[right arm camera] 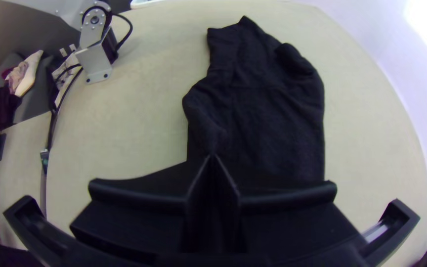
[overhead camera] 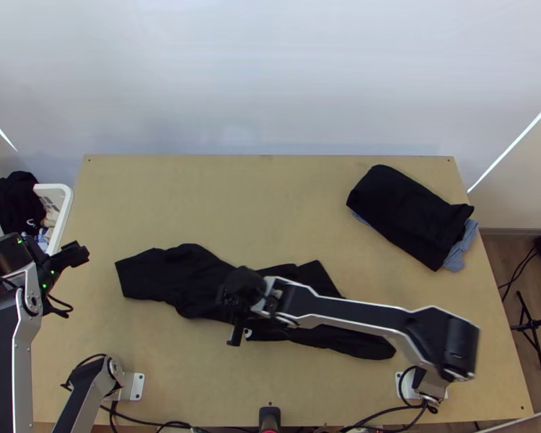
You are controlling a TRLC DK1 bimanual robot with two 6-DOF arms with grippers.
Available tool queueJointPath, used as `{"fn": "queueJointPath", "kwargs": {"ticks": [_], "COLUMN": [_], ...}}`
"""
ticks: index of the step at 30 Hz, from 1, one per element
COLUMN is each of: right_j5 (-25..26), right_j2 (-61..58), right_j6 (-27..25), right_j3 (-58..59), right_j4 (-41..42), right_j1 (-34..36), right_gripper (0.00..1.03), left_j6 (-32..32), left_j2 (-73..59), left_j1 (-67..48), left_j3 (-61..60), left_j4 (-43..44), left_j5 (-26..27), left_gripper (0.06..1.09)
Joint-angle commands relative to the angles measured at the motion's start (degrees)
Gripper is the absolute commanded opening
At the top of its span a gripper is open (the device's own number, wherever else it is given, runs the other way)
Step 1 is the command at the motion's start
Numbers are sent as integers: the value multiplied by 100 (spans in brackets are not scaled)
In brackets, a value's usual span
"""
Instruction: Fold the t-shirt
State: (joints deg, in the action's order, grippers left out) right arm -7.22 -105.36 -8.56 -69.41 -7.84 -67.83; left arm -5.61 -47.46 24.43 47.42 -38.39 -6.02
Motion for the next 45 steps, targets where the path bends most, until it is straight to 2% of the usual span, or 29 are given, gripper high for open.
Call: {"fn": "queueJointPath", "kwargs": {"ticks": [1,8,16,22,45], "right_j5": [116,300,353,397,406], "right_j2": [815,1527,1809,1896,2002], "right_j6": [12,38,38,38,-392], "right_j3": [665,1193,1676,2309,2212], "right_j4": [458,467,520,1575,2155], "right_j1": [376,1404,2116,2547,4744], "right_gripper": [3,3,3,3,3], "left_j6": [-99,-283,-301,-283,-353], "left_j2": [-44,-105,-140,-114,-105], "left_j1": [-43,-307,-360,-360,-658], "left_j3": [-13,-13,-5,13,-92], "left_j4": [-10,16,16,-37,-81], "left_j5": [13,13,13,5,13], "left_gripper": [105,105,105,105,105]}}
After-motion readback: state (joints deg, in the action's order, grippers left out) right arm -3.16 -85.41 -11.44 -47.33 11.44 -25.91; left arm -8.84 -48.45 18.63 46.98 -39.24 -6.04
